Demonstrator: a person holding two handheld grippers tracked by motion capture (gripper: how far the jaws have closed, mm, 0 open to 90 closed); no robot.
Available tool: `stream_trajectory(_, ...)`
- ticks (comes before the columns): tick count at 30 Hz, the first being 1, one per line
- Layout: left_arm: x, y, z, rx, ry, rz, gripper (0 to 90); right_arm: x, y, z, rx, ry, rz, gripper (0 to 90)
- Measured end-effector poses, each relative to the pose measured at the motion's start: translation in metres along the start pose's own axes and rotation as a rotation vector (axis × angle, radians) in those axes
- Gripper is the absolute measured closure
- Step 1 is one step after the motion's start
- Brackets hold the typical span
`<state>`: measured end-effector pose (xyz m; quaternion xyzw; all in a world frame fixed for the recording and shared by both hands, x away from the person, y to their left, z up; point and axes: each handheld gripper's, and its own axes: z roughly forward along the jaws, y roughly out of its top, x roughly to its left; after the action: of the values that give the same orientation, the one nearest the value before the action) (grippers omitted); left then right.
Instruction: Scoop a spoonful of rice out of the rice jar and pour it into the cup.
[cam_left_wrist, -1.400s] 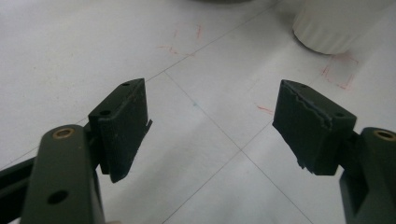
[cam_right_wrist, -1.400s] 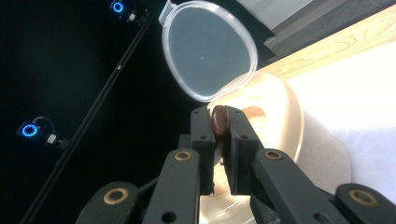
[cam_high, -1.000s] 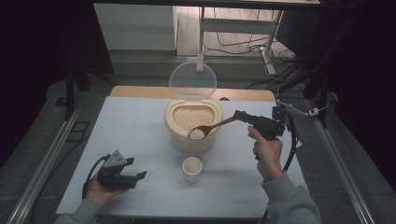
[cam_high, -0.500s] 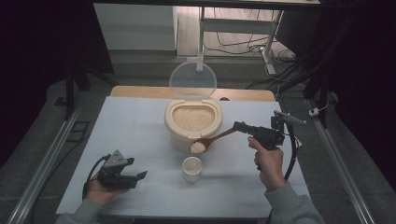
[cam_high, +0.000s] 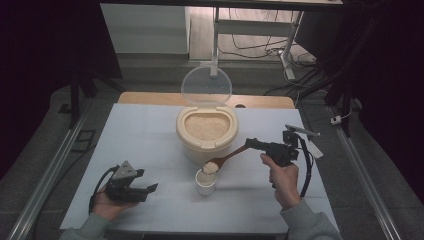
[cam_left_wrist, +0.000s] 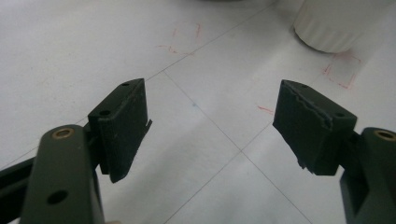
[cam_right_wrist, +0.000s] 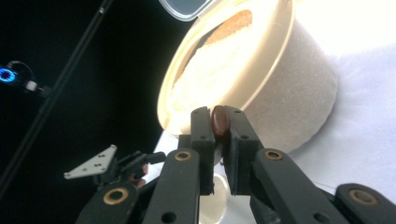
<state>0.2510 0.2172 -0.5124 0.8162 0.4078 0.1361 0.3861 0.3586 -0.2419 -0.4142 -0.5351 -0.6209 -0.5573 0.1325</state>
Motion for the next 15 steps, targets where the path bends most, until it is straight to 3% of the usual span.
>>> stream_trajectory(15, 0.0, -0.001, 0.001, 0.004, -0.001, 0.004, 25.7, 0.013, -0.004, 0.013, 0.025, -0.082, -0.14, 83.3)
